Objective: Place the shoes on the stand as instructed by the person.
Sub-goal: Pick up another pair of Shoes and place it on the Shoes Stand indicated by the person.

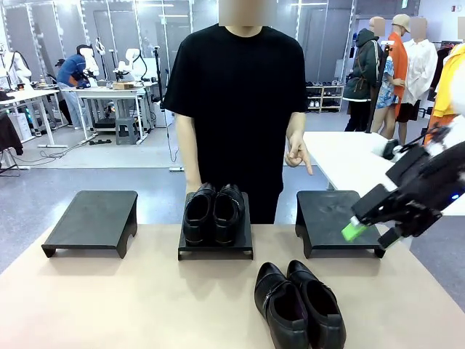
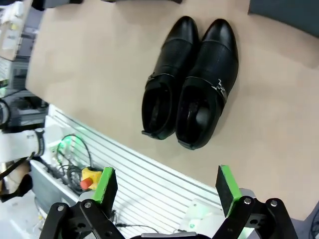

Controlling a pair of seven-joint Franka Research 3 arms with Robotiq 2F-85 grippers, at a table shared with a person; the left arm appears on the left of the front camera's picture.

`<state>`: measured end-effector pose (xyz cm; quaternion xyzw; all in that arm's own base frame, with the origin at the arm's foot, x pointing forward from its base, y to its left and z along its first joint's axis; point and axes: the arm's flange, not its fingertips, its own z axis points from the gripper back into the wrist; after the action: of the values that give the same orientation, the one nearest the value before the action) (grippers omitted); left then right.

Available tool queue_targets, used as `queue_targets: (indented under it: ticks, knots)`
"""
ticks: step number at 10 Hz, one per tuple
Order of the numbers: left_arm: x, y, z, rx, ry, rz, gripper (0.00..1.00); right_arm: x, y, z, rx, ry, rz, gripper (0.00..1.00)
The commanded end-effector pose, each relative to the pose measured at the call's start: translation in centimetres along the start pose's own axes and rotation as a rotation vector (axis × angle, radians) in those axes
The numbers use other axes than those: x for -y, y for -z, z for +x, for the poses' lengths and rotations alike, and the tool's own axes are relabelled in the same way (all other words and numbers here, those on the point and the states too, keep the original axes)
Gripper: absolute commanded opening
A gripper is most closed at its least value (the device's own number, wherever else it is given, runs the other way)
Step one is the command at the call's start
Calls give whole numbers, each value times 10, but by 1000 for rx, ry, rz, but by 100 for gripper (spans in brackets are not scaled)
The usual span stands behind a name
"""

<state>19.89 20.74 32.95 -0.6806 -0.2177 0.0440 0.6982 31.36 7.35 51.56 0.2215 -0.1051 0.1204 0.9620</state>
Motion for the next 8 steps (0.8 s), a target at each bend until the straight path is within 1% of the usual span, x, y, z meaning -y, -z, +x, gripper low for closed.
queue_targets:
  ticks: [1,3,4,5,8]
  knots:
    - [1,-1,0,3,9,-11,100,-14,30,7,-9,55,-117,100]
    - [1,-1,0,3,9,-11,100,-30,60,13,-28,65,-140,100]
    - [1,-1,0,3,9,-11,100,-33,73,17,-27,71,-175,100]
    - [1,-1,0,3,9,-11,100,-34,87,20,-46,81,-186,100]
    - [1,-1,0,3,9,-11,100,-38,126,17,-73,94,-244,100]
